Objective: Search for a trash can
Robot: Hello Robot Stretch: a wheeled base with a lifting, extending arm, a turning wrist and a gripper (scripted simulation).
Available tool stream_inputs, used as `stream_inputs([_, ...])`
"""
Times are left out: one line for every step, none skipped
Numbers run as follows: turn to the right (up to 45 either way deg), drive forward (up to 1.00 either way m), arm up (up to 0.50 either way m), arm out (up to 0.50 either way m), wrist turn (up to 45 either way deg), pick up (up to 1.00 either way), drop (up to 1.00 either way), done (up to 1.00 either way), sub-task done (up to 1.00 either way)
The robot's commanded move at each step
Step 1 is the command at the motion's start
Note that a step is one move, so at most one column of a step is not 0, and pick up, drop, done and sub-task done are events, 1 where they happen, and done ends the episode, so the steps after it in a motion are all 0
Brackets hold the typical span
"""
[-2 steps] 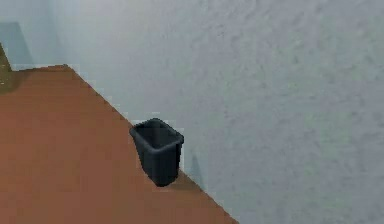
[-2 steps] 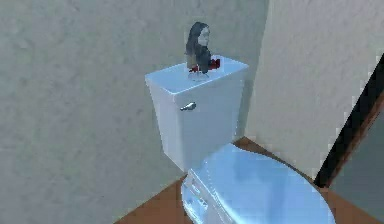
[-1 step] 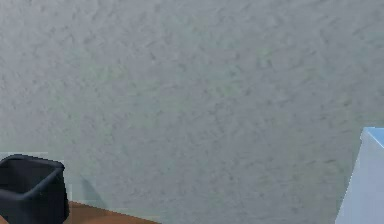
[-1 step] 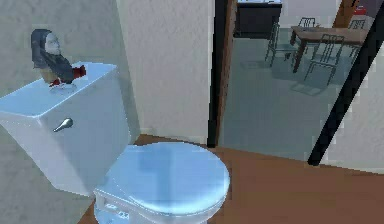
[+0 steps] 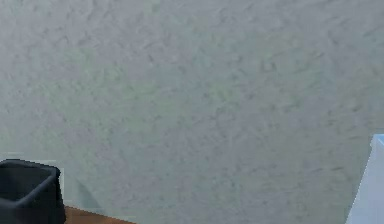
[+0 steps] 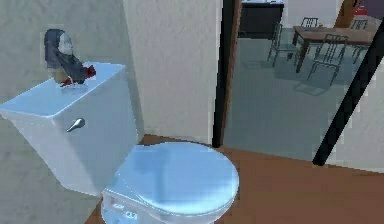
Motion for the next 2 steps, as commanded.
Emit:
stream_inputs([-18.0,0.00,0.00,0.00,0.0,0.00,0.00,0.00,0.00])
stream_inputs([0.0,0.40,0.00,0.00,0.0,0.00,0.00,0.00,0.00])
